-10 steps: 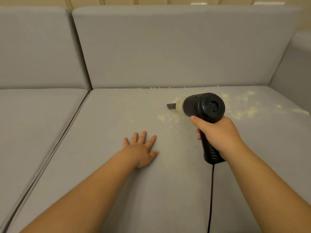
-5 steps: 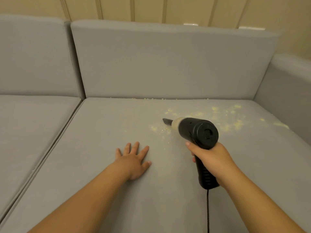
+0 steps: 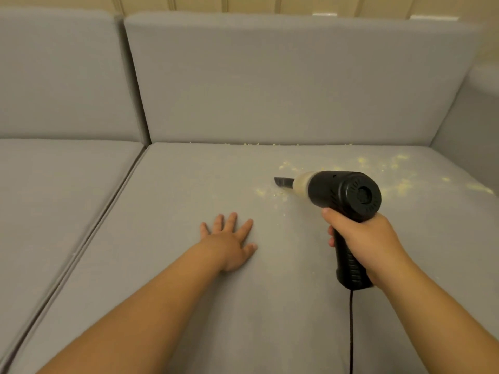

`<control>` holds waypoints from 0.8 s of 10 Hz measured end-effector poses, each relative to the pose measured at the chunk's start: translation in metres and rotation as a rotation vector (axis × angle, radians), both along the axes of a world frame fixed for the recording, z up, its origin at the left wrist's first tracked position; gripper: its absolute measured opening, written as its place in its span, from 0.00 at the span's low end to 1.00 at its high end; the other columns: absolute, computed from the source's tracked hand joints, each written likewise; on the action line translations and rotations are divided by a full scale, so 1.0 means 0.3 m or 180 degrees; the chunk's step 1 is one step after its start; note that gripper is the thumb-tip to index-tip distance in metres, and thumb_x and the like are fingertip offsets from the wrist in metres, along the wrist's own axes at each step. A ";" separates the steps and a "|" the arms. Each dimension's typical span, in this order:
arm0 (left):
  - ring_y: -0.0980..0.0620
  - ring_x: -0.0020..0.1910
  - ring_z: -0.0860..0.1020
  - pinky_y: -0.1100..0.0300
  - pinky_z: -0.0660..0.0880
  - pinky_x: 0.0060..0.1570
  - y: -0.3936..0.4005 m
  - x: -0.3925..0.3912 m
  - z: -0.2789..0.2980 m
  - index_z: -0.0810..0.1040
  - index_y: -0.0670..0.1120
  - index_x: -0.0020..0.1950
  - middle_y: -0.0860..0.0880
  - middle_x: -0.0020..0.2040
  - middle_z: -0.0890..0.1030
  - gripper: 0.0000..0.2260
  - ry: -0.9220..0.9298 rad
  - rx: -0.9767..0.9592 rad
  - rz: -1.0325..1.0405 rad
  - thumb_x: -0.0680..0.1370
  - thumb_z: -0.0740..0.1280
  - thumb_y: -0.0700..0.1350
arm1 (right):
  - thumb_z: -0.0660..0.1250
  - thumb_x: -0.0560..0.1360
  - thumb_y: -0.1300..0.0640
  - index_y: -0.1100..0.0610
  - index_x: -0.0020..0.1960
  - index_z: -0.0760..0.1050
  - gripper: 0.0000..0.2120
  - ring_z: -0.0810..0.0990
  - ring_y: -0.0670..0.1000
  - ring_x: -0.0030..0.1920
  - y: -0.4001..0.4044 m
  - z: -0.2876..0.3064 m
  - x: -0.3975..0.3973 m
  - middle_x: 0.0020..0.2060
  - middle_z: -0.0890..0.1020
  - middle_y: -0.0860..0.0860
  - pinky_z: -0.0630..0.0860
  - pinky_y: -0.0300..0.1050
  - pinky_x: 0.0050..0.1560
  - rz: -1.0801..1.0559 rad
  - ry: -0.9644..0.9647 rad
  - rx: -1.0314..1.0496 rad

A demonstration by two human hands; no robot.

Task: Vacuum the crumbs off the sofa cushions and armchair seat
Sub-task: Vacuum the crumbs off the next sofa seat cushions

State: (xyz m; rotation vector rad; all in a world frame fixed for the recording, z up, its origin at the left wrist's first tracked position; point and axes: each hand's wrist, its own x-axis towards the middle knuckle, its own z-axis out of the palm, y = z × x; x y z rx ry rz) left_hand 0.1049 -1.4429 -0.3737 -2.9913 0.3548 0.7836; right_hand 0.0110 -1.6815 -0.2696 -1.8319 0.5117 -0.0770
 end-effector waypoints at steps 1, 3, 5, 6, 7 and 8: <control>0.41 0.83 0.37 0.32 0.41 0.77 0.004 0.002 -0.006 0.36 0.64 0.83 0.50 0.84 0.35 0.31 -0.0008 -0.0021 0.0005 0.83 0.45 0.69 | 0.77 0.76 0.50 0.57 0.48 0.83 0.10 0.87 0.53 0.37 -0.014 0.012 -0.012 0.41 0.87 0.58 0.83 0.52 0.45 -0.0067 -0.0056 -0.0105; 0.41 0.83 0.36 0.32 0.40 0.77 0.004 0.001 -0.002 0.36 0.64 0.83 0.51 0.84 0.35 0.31 0.0013 -0.0008 0.0026 0.83 0.45 0.69 | 0.77 0.75 0.49 0.61 0.47 0.84 0.14 0.88 0.59 0.41 -0.011 0.003 -0.011 0.37 0.87 0.57 0.84 0.55 0.47 0.0017 0.0045 -0.0292; 0.42 0.83 0.36 0.32 0.40 0.77 0.007 0.001 0.001 0.36 0.64 0.83 0.51 0.84 0.35 0.31 0.0022 -0.0032 0.0037 0.83 0.45 0.69 | 0.77 0.75 0.50 0.61 0.48 0.83 0.13 0.88 0.54 0.36 0.002 0.010 -0.010 0.41 0.87 0.58 0.84 0.53 0.45 0.0008 0.0003 -0.0280; 0.42 0.83 0.36 0.32 0.40 0.77 0.004 0.001 0.002 0.36 0.64 0.82 0.51 0.84 0.35 0.31 0.0023 -0.0028 0.0048 0.83 0.45 0.69 | 0.77 0.75 0.49 0.59 0.47 0.84 0.12 0.87 0.51 0.35 0.018 0.018 -0.012 0.40 0.87 0.57 0.83 0.50 0.43 0.0228 0.0068 -0.0214; 0.42 0.83 0.36 0.32 0.40 0.77 0.004 0.000 -0.001 0.36 0.64 0.82 0.51 0.84 0.35 0.31 0.0018 -0.0029 0.0057 0.83 0.45 0.69 | 0.77 0.75 0.48 0.58 0.46 0.84 0.13 0.87 0.50 0.35 0.028 0.023 -0.019 0.39 0.87 0.55 0.82 0.47 0.42 0.0349 0.0064 -0.0345; 0.42 0.83 0.36 0.32 0.40 0.77 0.009 -0.001 -0.002 0.37 0.65 0.82 0.52 0.84 0.35 0.31 0.0020 -0.0038 0.0070 0.83 0.45 0.69 | 0.77 0.75 0.47 0.58 0.47 0.84 0.13 0.87 0.50 0.34 0.022 0.033 -0.025 0.39 0.87 0.55 0.82 0.49 0.44 0.0357 0.0061 -0.0407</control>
